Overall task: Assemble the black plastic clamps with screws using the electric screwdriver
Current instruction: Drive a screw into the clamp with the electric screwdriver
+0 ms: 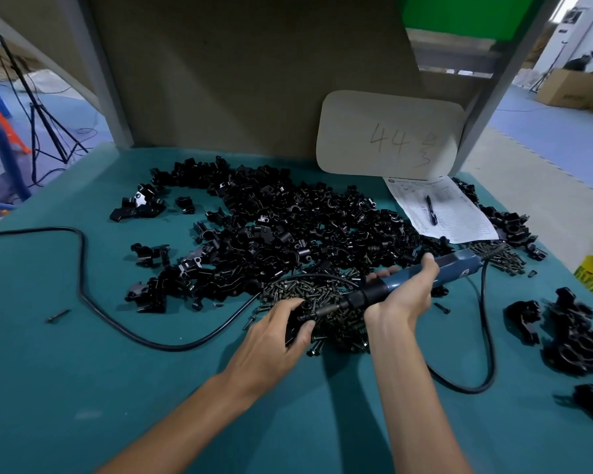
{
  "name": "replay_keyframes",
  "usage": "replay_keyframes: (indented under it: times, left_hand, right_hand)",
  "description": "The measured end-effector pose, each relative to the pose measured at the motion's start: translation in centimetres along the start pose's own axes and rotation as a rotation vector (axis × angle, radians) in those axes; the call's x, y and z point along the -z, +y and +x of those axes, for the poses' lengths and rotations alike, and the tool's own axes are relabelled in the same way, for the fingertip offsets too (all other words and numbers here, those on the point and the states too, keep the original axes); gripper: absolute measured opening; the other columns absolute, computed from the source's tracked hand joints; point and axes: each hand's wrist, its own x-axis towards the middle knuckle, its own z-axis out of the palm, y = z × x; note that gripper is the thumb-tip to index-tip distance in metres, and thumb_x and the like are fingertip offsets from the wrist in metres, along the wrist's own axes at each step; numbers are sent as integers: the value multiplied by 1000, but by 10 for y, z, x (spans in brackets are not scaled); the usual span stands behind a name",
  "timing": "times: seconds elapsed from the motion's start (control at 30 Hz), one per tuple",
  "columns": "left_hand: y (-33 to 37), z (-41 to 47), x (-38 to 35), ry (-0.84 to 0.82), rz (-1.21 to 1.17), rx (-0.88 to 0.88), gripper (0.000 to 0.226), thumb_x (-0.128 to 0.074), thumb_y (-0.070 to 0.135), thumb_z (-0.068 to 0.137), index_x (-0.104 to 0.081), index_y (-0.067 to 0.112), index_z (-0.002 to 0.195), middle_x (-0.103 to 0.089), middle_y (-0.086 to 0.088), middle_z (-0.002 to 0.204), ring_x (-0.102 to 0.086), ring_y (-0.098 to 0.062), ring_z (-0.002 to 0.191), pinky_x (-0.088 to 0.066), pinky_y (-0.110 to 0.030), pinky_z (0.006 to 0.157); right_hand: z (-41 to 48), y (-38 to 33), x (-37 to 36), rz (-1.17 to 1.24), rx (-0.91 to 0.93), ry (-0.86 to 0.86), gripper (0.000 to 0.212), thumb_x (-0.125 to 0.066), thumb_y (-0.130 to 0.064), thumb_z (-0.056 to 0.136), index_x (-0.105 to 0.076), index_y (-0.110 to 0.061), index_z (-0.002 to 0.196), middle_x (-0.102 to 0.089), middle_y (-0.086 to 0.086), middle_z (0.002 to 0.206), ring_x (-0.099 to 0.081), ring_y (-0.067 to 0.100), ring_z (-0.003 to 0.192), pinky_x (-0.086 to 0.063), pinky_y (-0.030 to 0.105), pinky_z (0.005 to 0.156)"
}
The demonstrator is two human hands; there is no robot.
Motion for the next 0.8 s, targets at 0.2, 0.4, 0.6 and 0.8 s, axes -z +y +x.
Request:
replay_keyframes:
  times: [0.2, 0.4, 0.6, 0.8]
  left_hand:
    - [3, 0, 2, -5, 40, -60, 51, -39, 57, 101, -39, 27, 142, -49, 16, 119, -48, 10, 96, -35, -4, 77]
    - [2, 0, 2, 17, 41, -75, 53, -36, 61, 99, -39, 27, 139, -50, 17, 110, -46, 14, 103, -39, -4, 72]
    - [1, 0, 0, 27, 58, -84, 51, -34, 62, 99, -36, 30, 139, -49, 16, 117, -48, 13, 95, -36, -3, 72]
    - [2, 0, 2, 33, 65, -107, 51, -37, 56, 102, -40, 23, 140, -51, 15, 112, -51, 10, 94, -40, -11, 73]
  right_hand:
    - [1, 1, 3, -12, 7, 18, 38, -68, -43, 90, -55, -14, 111, -54, 1, 63, -52, 15, 47, -49, 30, 51]
    - [1, 3, 2, -6, 4, 25, 43, -69, -44, 90, -56, -11, 115, -54, 2, 62, -53, 16, 48, -49, 30, 50]
    - [0, 4, 1, -14, -4, 40, 44, -69, -43, 90, -55, -11, 116, -54, 3, 64, -53, 16, 47, -49, 30, 50]
    - [-1, 5, 1, -20, -18, 53, 41, -70, -44, 91, -55, -12, 114, -53, 3, 66, -53, 15, 45, -49, 29, 49]
